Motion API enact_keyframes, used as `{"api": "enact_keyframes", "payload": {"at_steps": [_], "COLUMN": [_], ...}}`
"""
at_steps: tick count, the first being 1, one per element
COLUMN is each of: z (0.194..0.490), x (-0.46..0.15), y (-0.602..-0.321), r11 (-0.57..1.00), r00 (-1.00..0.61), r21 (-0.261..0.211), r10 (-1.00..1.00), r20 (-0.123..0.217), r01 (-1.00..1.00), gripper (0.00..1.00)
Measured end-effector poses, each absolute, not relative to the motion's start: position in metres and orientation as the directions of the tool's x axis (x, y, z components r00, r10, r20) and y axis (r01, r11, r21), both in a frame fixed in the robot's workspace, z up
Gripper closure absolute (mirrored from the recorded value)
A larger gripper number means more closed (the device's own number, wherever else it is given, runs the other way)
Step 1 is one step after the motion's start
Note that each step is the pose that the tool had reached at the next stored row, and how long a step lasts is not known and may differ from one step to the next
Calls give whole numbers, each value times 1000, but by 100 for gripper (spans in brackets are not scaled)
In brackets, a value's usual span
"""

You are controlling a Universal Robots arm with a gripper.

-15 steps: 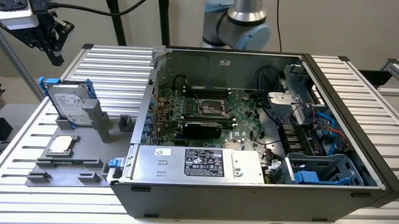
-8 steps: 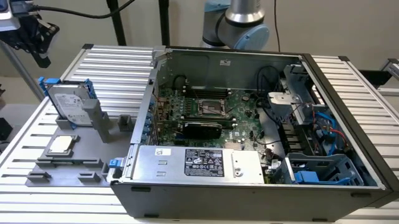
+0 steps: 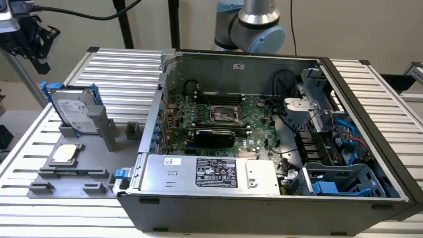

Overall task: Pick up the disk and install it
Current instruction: 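Reach for the disk, then pick up the disk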

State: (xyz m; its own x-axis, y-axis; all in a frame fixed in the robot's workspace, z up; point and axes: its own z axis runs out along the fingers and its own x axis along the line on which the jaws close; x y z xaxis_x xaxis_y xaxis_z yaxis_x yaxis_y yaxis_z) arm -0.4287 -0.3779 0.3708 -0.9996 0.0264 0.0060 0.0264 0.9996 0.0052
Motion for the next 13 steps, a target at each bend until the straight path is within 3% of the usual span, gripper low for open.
{"api": "enact_keyframes", "payload": {"at_steps": [13], "z": [371], "x": [-429], "y": [-378], "r11": [1000], "r00": [-1000], "r21": [5], "r10": [27], "r20": [6], "r01": [27], "gripper": [100]}}
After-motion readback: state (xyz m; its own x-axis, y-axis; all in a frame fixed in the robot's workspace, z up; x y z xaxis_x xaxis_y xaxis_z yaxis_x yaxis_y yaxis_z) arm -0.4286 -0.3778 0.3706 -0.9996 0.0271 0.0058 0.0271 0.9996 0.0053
